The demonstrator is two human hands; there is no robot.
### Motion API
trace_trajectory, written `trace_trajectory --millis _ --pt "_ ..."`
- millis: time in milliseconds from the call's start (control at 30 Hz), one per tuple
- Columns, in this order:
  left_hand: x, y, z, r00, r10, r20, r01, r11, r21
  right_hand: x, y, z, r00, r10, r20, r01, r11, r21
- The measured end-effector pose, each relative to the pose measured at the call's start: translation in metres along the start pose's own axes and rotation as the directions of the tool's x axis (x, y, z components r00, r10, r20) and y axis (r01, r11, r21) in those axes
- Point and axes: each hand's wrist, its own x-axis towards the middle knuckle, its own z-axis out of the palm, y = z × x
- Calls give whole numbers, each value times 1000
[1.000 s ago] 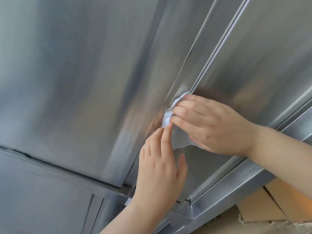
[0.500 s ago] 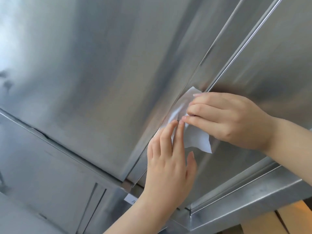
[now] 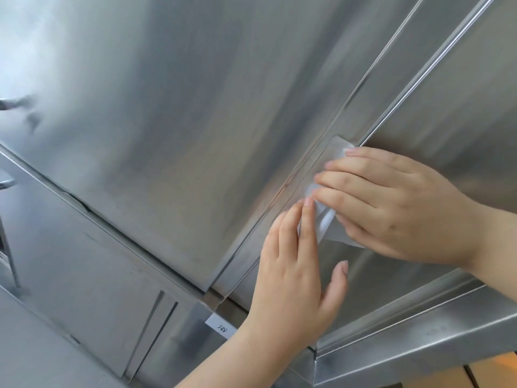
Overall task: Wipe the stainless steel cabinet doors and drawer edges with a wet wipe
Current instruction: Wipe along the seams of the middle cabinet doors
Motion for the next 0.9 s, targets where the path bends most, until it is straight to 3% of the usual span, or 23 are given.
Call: trace_trajectory --millis 233,533,667,800,900 --pt "-15 -12 12 999 43 4 -43 996 74 0 -23 14 995 72 66 -66 995 -81" --pt "-74 -54 26 990 -62 129 41 986 162 28 -81 44 982 -33 184 42 998 -47" --pt "-105 -83 30 975 -104 197 70 983 170 35 -117 62 945 -98 311 116 993 -39" --pt "-134 -110 35 960 -111 258 73 985 155 38 -153 83 839 -196 508 273 958 -82" --pt "-148 -121 39 941 -152 303 103 979 173 44 -167 89 807 -239 539 304 952 -33"
